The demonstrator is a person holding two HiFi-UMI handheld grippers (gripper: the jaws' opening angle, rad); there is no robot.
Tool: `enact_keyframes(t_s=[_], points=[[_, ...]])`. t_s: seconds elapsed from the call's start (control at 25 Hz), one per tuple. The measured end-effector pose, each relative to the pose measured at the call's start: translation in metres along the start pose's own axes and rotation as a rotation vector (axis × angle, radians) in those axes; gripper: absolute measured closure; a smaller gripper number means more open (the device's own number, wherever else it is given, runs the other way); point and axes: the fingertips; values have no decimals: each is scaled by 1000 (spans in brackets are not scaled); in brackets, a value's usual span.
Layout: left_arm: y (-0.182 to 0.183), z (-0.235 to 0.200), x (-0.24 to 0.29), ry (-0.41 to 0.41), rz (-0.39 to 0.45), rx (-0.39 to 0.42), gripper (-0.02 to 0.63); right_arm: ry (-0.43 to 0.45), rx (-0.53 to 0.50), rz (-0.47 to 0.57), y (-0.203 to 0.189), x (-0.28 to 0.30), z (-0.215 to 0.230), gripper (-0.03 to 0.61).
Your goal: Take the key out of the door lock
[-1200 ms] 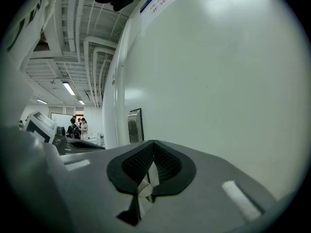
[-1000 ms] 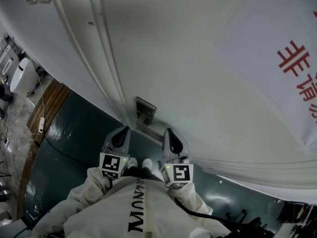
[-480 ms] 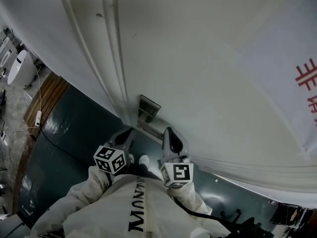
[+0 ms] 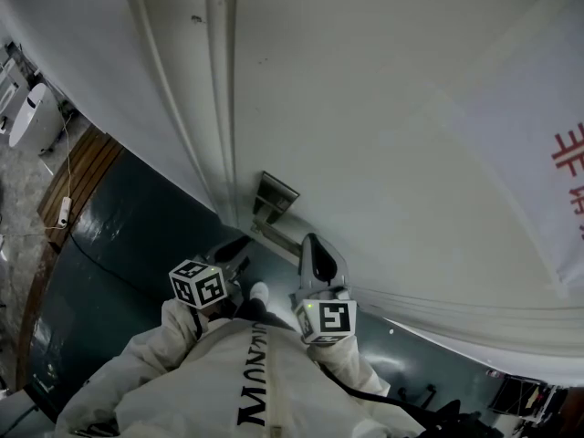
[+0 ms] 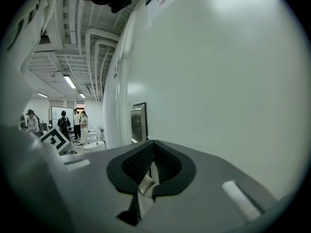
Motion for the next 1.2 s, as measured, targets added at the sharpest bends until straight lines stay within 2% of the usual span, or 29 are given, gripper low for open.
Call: enact_keyframes(t_s=[0.24, 0.6, 0.88, 1.04, 1.2], points=[[-8, -6, 9, -80, 14, -181, 491, 0, -20, -3, 2, -3, -1, 577], [3, -19, 19, -189, 115, -505, 477, -6, -36, -22, 4, -6, -2, 577], [2, -25, 27, -210, 135, -595, 479, -6, -56, -21, 6, -7, -3, 577], [9, -18, 33, -266, 165, -672, 482, -5, -60, -22, 7, -7, -3, 577], [9, -20, 37, -274, 171, -690, 485, -12, -38, -34, 4, -8, -2, 577]])
Point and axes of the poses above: the fingertips, and each gripper's own axes: x forward along the fingers, z to its right, y out of its top
